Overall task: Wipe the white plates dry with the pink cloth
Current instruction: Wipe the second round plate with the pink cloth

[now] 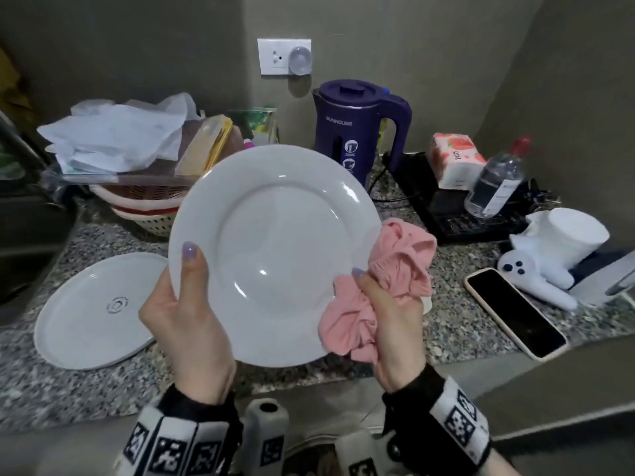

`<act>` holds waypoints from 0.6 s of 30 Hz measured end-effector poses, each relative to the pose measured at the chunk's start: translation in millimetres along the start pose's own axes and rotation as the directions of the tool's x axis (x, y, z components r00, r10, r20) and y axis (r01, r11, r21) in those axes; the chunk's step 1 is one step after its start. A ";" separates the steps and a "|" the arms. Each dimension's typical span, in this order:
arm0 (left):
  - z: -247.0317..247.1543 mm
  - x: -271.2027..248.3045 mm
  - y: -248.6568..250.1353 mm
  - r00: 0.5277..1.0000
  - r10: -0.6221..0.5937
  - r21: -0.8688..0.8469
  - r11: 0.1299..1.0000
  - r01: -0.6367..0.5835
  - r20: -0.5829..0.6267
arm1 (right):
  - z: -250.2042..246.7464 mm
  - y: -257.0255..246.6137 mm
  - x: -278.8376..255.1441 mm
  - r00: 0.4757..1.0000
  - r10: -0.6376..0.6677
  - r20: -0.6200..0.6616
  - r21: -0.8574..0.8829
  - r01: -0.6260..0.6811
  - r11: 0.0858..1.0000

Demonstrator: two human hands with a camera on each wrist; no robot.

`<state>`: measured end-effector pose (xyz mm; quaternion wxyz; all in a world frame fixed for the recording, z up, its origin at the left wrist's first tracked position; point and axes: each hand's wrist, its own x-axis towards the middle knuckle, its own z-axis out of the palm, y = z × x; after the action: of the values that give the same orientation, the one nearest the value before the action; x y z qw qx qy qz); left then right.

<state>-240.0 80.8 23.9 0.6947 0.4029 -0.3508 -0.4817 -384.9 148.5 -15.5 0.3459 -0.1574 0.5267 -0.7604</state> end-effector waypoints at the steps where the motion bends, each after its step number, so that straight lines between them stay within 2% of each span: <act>1: 0.6 0.3 0.5 1.000 -0.002 0.000 1.000 0.002 -0.011 | -0.9 -2.8 2.2 0.998 -0.052 0.026 -0.072 0.054 0.996; 3: -2.3 1.2 -0.6 0.999 -0.011 -0.009 1.000 0.010 -0.037 | -9.4 -10.8 6.7 0.977 -0.126 0.170 -0.300 0.173 0.938; 4: -5.7 1.8 -1.3 0.999 -0.001 -0.010 1.000 0.001 -0.047 | -16.1 -15.1 8.8 0.957 -0.137 0.257 -0.487 0.250 0.837; 5: -8.7 3.3 -1.6 0.998 0.016 -0.006 1.000 -0.017 -0.060 | -23.4 -21.9 10.5 0.931 -0.146 0.335 -0.668 0.344 0.660; 6: -11.0 5.3 -1.8 0.997 0.035 0.008 0.999 -0.034 -0.070 | -30.7 -30.0 12.7 0.900 -0.162 0.404 -0.769 0.430 0.472; 7: -12.5 7.4 -2.0 0.997 0.042 0.015 0.999 -0.041 -0.072 | -34.1 -39.6 13.8 0.868 -0.201 0.455 -0.782 0.497 0.376; 9: -12.3 7.1 -2.2 0.998 0.038 0.003 0.999 -0.038 -0.051 | -23.4 -59.4 16.3 0.800 -0.291 0.525 -0.704 0.600 0.381; 10: -10.0 4.6 -2.9 0.999 0.037 0.000 0.999 -0.037 -0.028 | -10.3 -66.7 17.3 0.764 -0.322 0.559 -0.683 0.645 0.344; 12: -3.6 -4.4 -4.2 0.997 0.047 -0.004 0.999 -0.047 0.053 | 22.1 -69.3 21.5 0.700 -0.316 0.640 -0.703 0.700 0.126; 14: 3.4 -12.9 -4.1 0.983 0.108 0.051 0.992 -0.116 0.148 | 46.5 -61.8 15.9 0.642 -0.246 0.726 -0.669 0.742 -0.039; 15: 5.3 -13.3 -3.5 0.975 0.131 0.102 0.983 -0.151 0.176 | 52.4 -54.8 8.7 0.598 -0.167 0.784 -0.615 0.786 -0.070; 16: 3.9 -8.8 -5.2 0.978 0.137 0.144 0.977 -0.160 0.158 | 53.2 -46.0 -1.1 0.537 -0.077 0.840 -0.541 0.839 -0.059; 18: -0.6 3.4 -5.4 0.992 0.094 0.107 0.989 -0.104 0.089 | 37.0 -24.6 -24.4 0.409 0.072 0.910 -0.405 0.912 -0.063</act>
<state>-240.6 76.5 19.2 0.6789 0.4027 -0.4254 -0.4426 -354.1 144.9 24.6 0.0173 -0.8013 0.5750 -0.1641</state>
